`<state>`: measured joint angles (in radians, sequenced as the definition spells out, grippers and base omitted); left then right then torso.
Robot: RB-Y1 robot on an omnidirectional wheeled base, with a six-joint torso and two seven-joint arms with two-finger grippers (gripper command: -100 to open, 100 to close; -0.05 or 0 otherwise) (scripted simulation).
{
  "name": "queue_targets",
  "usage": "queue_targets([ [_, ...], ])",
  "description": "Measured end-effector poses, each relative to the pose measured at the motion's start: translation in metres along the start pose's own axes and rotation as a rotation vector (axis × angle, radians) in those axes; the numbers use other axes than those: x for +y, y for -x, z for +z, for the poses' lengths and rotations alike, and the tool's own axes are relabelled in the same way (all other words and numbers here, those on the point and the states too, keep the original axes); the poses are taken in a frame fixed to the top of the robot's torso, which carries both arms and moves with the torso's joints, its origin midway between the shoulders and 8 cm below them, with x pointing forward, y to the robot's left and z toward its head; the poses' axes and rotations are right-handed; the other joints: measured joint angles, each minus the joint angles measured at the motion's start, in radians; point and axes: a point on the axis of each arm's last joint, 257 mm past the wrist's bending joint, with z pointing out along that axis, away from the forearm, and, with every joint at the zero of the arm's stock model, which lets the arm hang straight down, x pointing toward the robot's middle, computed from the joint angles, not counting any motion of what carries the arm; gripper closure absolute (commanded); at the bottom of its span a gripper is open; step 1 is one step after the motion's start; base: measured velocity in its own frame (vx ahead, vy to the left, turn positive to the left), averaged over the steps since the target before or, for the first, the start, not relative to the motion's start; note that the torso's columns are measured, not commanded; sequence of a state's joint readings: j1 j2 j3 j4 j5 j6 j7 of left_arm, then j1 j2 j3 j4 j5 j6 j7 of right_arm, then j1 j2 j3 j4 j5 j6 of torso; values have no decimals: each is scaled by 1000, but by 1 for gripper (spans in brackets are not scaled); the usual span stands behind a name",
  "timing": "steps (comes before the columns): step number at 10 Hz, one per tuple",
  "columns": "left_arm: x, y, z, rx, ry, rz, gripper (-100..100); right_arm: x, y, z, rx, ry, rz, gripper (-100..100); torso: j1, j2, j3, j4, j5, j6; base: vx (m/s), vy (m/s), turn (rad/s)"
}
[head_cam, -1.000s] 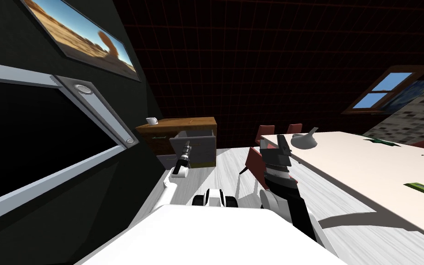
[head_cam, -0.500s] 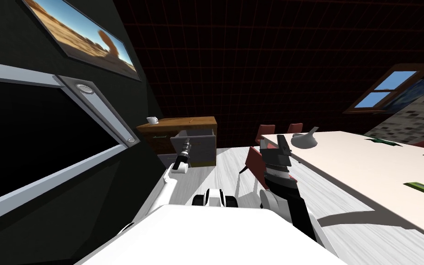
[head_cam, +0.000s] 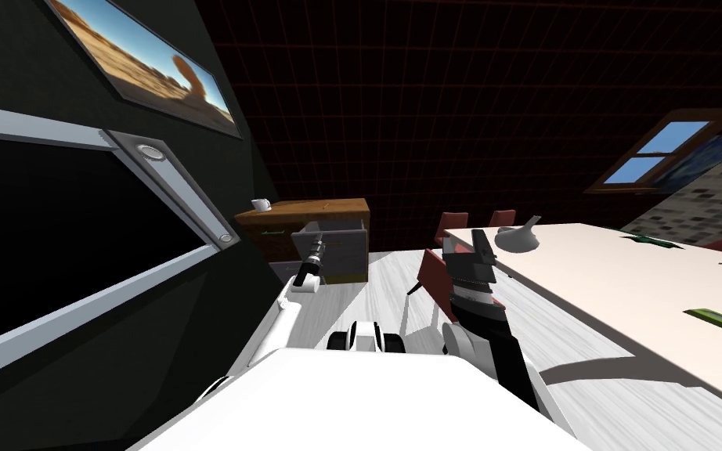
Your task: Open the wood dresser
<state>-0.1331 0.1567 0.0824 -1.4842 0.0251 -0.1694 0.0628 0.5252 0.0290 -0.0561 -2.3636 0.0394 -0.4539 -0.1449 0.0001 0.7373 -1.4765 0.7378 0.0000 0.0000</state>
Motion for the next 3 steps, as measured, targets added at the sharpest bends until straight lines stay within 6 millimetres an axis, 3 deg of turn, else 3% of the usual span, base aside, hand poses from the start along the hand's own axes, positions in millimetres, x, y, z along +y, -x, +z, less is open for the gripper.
queue_targets([
  [3, 0, 0, 0, 0, 0, 0, 0, 0, 0, 0, 0, 0, 0, 0, 0, 1, 1, 0, 0, 0, 0, 0, 0],
])
